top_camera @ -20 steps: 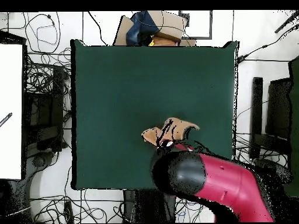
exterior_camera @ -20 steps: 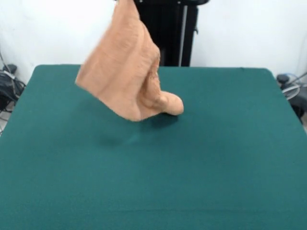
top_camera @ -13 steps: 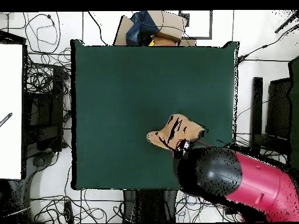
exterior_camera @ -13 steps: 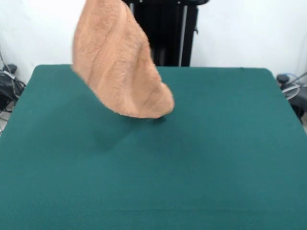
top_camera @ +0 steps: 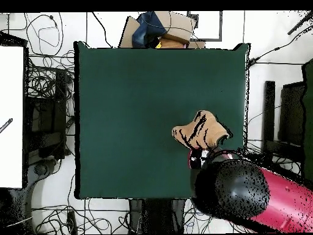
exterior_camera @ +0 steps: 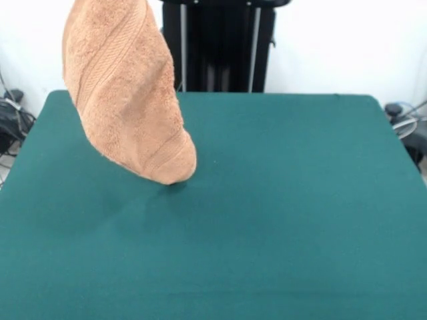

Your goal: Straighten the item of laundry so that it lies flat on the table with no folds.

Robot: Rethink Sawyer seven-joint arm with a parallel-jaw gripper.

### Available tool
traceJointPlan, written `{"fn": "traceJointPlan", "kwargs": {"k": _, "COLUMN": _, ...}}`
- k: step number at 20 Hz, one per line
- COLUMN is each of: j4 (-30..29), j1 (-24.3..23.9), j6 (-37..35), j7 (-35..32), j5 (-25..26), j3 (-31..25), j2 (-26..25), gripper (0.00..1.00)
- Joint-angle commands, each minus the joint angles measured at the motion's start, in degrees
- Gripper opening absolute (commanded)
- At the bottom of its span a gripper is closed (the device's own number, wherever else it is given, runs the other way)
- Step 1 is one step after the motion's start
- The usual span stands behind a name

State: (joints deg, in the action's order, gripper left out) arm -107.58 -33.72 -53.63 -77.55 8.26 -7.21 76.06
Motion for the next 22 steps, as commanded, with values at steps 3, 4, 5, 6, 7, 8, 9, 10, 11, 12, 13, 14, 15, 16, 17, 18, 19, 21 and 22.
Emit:
{"fn": "traceJointPlan", "kwargs": {"k": 3, "j4": -11.57, "j1": -1.44, "j6": 8.38, "j7": 9.38, "j5": -2.75, "j3": -3.30, "j2": 0.50, "gripper": 0.00}}
{"fn": "traceJointPlan", "kwargs": {"k": 4, "j4": -11.36, "j1": -1.54, "j6": 8.26, "j7": 9.16, "j5": -2.59, "j3": -3.47, "j2": 0.32, "gripper": 0.00}}
{"fn": "traceJointPlan", "kwargs": {"k": 5, "j4": -11.15, "j1": -1.65, "j6": 8.13, "j7": 8.93, "j5": -2.44, "j3": -3.64, "j2": 0.14, "gripper": 0.00}}
{"fn": "traceJointPlan", "kwargs": {"k": 6, "j4": -11.51, "j1": -2.01, "j6": 8.34, "j7": 9.33, "j5": -2.51, "j3": -3.75, "j2": 0.16, "gripper": 0.00}}
{"fn": "traceJointPlan", "kwargs": {"k": 7, "j4": -11.55, "j1": -2.41, "j6": 8.29, "j7": 9.44, "j5": -2.61, "j3": -3.99, "j2": 0.07, "gripper": 0.00}}
{"fn": "traceJointPlan", "kwargs": {"k": 8, "j4": -11.82, "j1": -2.78, "j6": 8.26, "j7": 9.30, "j5": -2.92, "j3": -4.01, "j2": 0.15, "gripper": 0.00}}
{"fn": "traceJointPlan", "kwargs": {"k": 9, "j4": -12.52, "j1": -3.13, "j6": 8.84, "j7": 9.11, "j5": -3.16, "j3": -3.98, "j2": 0.09, "gripper": 0.00}}
{"fn": "traceJointPlan", "kwargs": {"k": 10, "j4": -13.54, "j1": -3.50, "j6": 9.61, "j7": 8.93, "j5": -3.45, "j3": -3.85, "j2": 0.12, "gripper": 0.00}}
{"fn": "traceJointPlan", "kwargs": {"k": 11, "j4": -14.56, "j1": -3.87, "j6": 10.39, "j7": 8.74, "j5": -3.74, "j3": -3.71, "j2": 0.14, "gripper": 0.00}}
{"fn": "traceJointPlan", "kwargs": {"k": 12, "j4": -15.98, "j1": -4.40, "j6": 11.68, "j7": 9.27, "j5": -4.43, "j3": -3.83, "j2": 0.21, "gripper": 0.00}}
{"fn": "traceJointPlan", "kwargs": {"k": 13, "j4": -16.79, "j1": -4.75, "j6": 12.25, "j7": 9.40, "j5": -4.25, "j3": -3.68, "j2": 0.42, "gripper": 0.00}}
{"fn": "traceJointPlan", "kwargs": {"k": 14, "j4": -17.94, "j1": -5.12, "j6": 12.52, "j7": 10.34, "j5": -5.17, "j3": -3.53, "j2": 1.31, "gripper": 0.00}}
{"fn": "traceJointPlan", "kwargs": {"k": 15, "j4": -18.78, "j1": -5.67, "j6": 13.09, "j7": 11.05, "j5": -6.05, "j3": -3.70, "j2": 1.77, "gripper": 0.00}}
{"fn": "traceJointPlan", "kwargs": {"k": 16, "j4": -19.05, "j1": -6.12, "j6": 12.81, "j7": 11.80, "j5": -6.21, "j3": -3.88, "j2": 2.08, "gripper": 0.00}}
{"fn": "traceJointPlan", "kwargs": {"k": 17, "j4": -19.42, "j1": -6.54, "j6": 12.69, "j7": 12.51, "j5": -6.71, "j3": -3.97, "j2": 2.74, "gripper": 0.00}}
{"fn": "traceJointPlan", "kwargs": {"k": 18, "j4": -19.25, "j1": -6.96, "j6": 11.99, "j7": 13.06, "j5": -6.49, "j3": -4.09, "j2": 3.07, "gripper": 0.00}}
{"fn": "traceJointPlan", "kwargs": {"k": 19, "j4": -19.05, "j1": -7.24, "j6": 11.30, "j7": 13.44, "j5": -6.37, "j3": -4.20, "j2": 3.57, "gripper": 0.00}}
{"fn": "traceJointPlan", "kwargs": {"k": 21, "j4": -18.70, "j1": -8.15, "j6": 9.74, "j7": 14.68, "j5": -6.12, "j3": -4.20, "j2": 4.51, "gripper": 0.00}}
{"fn": "traceJointPlan", "kwargs": {"k": 22, "j4": -18.53, "j1": -8.51, "j6": 9.01, "j7": 15.14, "j5": -5.58, "j3": -4.03, "j2": 4.93, "gripper": 0.00}}
